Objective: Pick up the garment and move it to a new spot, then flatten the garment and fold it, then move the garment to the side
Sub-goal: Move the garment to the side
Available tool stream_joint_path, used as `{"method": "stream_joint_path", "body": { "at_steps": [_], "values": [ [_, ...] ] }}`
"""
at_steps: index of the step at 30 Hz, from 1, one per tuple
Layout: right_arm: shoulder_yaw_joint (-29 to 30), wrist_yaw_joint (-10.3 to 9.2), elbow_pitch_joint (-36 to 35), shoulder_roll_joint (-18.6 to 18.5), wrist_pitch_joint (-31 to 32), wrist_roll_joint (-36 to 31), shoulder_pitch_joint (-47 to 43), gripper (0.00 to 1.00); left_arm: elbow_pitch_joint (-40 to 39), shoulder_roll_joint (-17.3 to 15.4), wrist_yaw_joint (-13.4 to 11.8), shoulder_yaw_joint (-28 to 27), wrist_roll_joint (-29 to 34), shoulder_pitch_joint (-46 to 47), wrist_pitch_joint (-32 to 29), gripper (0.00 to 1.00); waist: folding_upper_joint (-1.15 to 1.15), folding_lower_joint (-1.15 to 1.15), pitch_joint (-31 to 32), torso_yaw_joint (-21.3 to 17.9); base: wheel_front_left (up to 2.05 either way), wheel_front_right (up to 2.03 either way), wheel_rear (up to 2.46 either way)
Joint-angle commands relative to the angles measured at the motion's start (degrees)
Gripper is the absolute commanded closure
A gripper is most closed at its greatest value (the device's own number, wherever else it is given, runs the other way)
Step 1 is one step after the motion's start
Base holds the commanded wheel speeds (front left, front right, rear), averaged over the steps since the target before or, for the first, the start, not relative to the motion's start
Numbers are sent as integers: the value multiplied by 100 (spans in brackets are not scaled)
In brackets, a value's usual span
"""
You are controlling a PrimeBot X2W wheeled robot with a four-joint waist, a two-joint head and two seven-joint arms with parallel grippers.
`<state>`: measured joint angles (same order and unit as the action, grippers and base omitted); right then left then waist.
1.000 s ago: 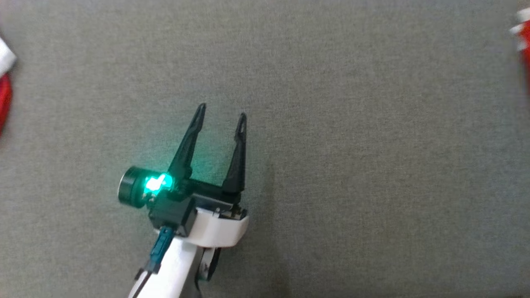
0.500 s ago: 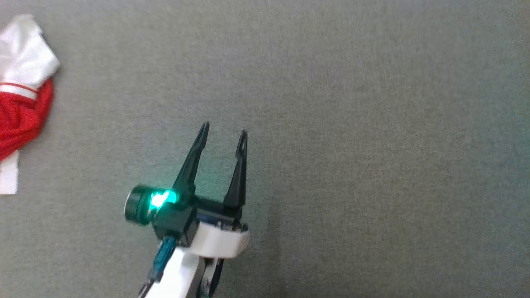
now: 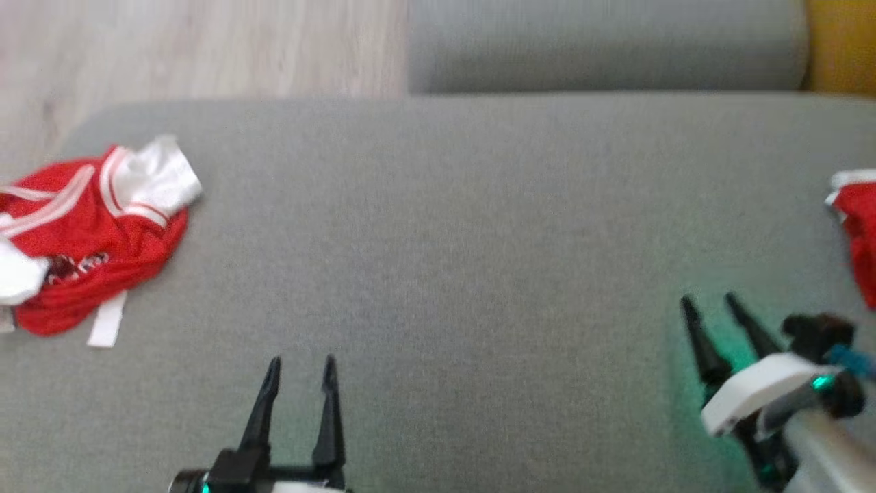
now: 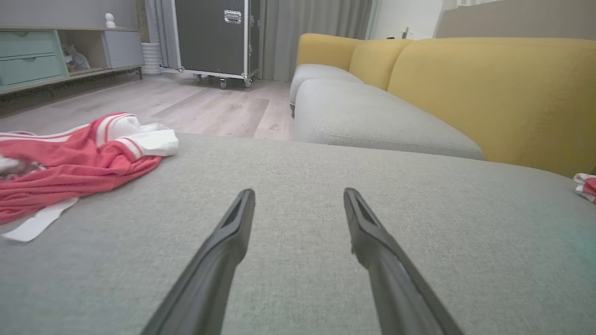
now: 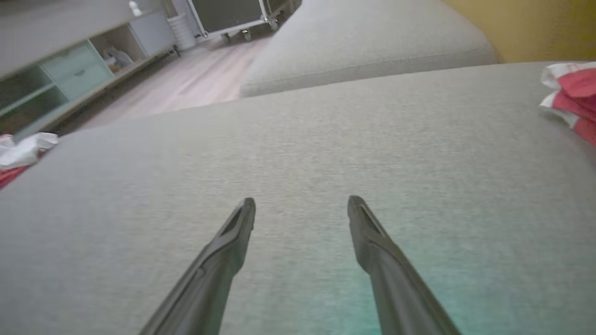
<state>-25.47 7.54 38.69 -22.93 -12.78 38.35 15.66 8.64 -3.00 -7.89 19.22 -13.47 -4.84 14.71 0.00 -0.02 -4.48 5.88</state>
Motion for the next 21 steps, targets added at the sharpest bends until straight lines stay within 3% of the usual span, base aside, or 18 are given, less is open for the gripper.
{"method": "stream_joint_path", "body": {
  "at_steps": [1, 5, 13, 21],
  "values": [
    [-49, -5, -112, 48, -138, -32, -106, 0, -175, 13, -8, -275, 50, 53, 29, 0, 0, 2, 585, 14, 0, 0, 0],
    [262, -5, -438, 411, -215, -474, -447, 0, -291, 13, 140, -549, 123, -202, 29, 0, 0, 2, 825, -58, 0, 0, 0],
    [1596, -5, -2170, 1248, -220, -2263, -1786, 0, -458, 9, 432, -1014, 366, -616, 29, 0, 0, 2, 1121, -285, 0, 0, 0],
    [1873, -5, -2805, 1658, -221, -2976, -2499, 0, -453, 11, 643, -1399, 308, -974, 29, 0, 0, 2, 1264, -491, 0, 0, 0]
  ]
}}
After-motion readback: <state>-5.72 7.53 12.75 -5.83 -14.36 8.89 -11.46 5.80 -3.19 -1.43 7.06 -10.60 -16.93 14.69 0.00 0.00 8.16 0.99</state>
